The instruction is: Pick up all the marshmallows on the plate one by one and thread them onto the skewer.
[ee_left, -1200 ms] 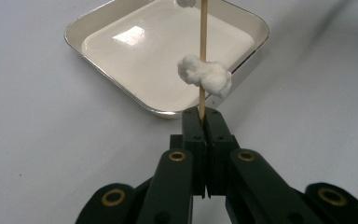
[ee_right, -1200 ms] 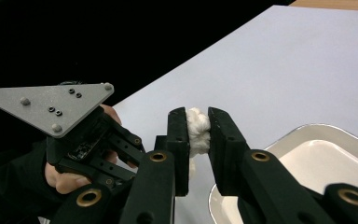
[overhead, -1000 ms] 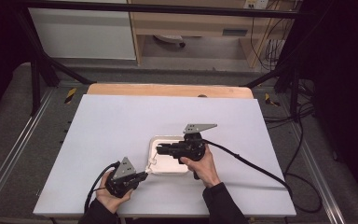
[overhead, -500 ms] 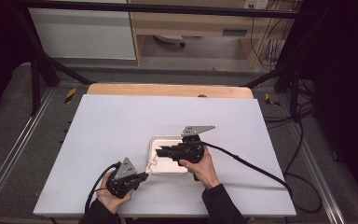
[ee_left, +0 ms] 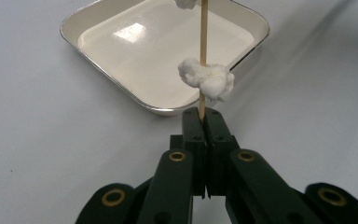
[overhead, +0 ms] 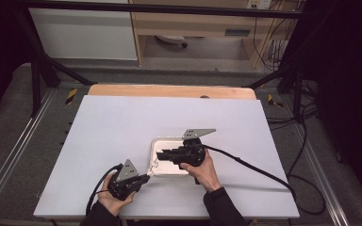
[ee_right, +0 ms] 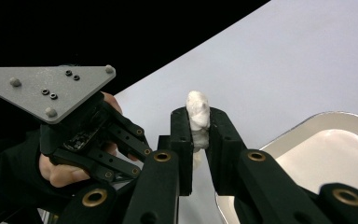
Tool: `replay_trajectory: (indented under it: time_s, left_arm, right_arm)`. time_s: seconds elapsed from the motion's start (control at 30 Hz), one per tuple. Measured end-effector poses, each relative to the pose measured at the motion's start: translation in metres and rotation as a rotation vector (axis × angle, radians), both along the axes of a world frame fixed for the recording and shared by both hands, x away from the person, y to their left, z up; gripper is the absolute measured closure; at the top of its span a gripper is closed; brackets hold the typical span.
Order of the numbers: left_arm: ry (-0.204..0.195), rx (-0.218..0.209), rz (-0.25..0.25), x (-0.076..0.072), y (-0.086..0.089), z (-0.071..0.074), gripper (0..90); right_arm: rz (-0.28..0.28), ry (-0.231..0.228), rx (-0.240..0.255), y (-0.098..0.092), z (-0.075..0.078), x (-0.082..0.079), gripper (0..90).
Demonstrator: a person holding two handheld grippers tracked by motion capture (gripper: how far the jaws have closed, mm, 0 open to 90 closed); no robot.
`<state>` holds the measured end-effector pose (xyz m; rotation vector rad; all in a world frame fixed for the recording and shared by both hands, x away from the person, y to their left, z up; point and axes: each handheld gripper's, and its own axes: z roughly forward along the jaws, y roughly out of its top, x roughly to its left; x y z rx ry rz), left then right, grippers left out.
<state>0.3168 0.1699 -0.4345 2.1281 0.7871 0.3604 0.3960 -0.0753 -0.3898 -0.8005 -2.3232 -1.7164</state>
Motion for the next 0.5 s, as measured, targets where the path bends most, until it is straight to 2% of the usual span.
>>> replay_trajectory:
  time_s: [0.5]
  left_arm:
    - [-0.012,0.009,0.0,-0.0008,-0.0006,0.0008,89.2]
  right_arm:
    - [0.01,0.014,-0.006,0.0003,-0.0023,-0.0003,82.4]
